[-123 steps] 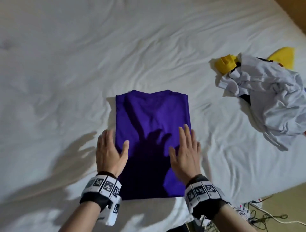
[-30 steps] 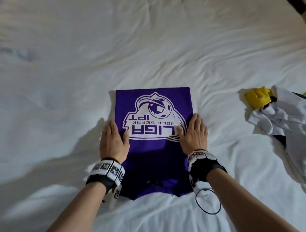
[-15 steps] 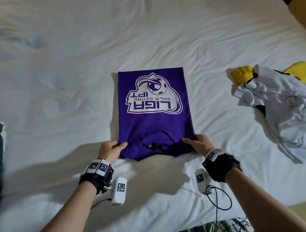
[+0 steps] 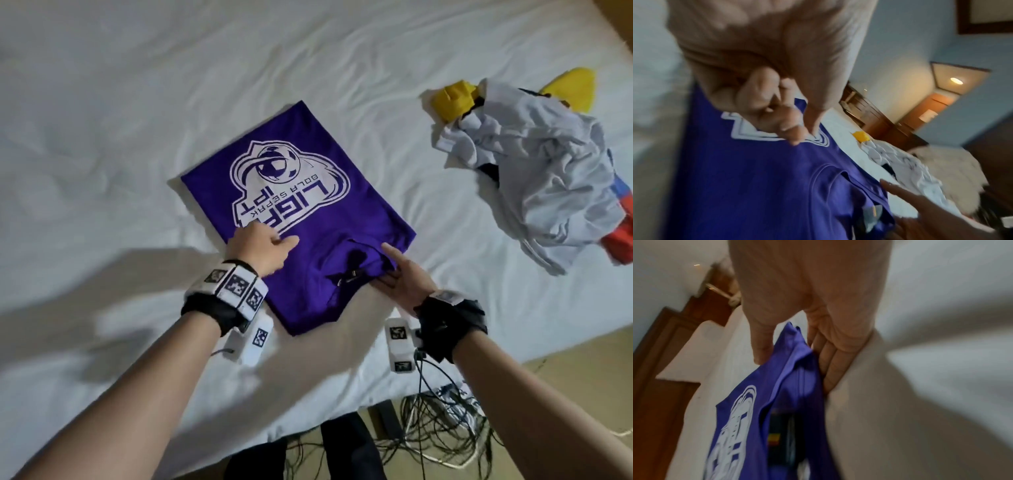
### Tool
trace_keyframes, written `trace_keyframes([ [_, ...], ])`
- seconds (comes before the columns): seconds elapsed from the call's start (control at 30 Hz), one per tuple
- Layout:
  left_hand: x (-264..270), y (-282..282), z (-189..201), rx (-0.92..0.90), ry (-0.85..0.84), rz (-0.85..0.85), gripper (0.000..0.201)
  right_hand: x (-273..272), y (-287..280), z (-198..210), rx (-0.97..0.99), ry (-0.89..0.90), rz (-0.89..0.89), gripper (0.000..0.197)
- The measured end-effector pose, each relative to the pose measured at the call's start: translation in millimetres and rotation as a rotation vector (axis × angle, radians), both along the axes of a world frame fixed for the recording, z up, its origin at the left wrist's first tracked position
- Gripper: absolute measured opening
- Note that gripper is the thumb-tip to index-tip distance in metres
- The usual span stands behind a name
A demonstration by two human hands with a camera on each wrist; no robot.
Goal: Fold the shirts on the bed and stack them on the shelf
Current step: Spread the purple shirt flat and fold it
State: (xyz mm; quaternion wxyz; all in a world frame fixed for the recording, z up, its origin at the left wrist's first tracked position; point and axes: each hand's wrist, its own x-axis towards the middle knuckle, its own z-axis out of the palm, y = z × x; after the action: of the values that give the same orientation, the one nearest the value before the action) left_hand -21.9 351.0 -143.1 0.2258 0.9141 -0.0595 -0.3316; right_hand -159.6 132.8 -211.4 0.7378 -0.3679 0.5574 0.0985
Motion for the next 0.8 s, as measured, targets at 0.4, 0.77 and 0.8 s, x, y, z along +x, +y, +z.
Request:
trace_keyframes([
  [0.4, 56, -176, -59, 0.197, -0.263, -1.072, 0.055, 12, 105, -11, -0.256, 0.128, 0.289, 0.072],
  [0.77, 87, -203, -67, 0.163, -0.366, -0.682, 0.032, -5, -30, -4, -0.264, 0.092, 0.446, 0.047],
  [0.8, 91, -207, -66, 0.149, -0.366, -0.572, 0.032, -5, -60, 1, -0.279, 0.098, 0.436, 0.037],
])
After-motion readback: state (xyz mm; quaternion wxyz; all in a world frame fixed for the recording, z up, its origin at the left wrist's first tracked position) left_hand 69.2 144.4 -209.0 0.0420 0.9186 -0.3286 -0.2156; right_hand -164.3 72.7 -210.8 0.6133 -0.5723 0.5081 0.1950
